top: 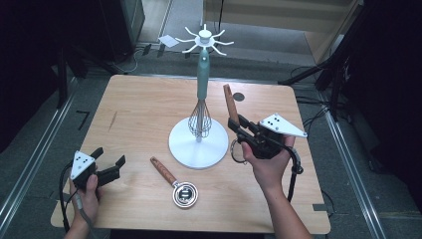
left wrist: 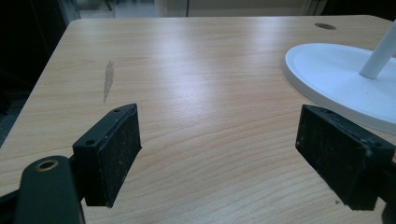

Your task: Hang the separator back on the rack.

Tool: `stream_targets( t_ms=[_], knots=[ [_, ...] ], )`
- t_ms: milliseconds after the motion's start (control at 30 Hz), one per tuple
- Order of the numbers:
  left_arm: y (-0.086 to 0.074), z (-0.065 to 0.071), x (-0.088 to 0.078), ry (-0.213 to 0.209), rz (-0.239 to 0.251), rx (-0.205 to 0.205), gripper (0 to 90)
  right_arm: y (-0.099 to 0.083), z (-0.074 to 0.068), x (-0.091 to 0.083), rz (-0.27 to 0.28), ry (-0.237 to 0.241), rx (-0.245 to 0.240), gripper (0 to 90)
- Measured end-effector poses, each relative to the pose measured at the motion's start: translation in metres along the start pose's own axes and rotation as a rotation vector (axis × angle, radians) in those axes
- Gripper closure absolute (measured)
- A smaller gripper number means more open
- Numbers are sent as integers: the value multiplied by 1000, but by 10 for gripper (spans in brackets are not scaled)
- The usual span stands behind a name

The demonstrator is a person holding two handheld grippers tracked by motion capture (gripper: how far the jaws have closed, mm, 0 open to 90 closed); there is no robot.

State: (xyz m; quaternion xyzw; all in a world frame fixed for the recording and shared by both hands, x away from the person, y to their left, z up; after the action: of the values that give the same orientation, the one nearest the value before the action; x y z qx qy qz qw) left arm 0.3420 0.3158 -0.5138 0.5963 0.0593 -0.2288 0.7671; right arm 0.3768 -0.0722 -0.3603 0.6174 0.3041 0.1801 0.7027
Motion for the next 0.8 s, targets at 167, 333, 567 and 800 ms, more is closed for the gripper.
stream_targets(
  t_ms=[167,333,567,800],
  knots=[
    [0,0,0,-1,1,-1,144,9,0,-1,23,-9,-19,702],
    [0,0,0,-1,1,-1,144,17,-3,-2,44,-8,-26,701],
    [0,0,0,-1,1,-1,144,29,-4,-4,76,-10,-31,701],
    [0,0,0,-1,0,-2,144,37,-5,-6,93,-11,-44,701]
  ],
)
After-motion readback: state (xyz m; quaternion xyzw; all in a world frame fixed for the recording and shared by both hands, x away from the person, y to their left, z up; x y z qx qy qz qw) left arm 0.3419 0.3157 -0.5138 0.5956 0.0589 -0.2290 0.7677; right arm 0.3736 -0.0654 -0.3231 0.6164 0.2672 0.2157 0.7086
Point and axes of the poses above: each handheld gripper's, and its own axes: x roughly forward along the jaws, y roughly out of its top, z roughly to its right, the point moved 9 cm from there along x, roughly forward along the jaws, and after that the axes turned 15 degrees about -x, right-handed, at the moved point
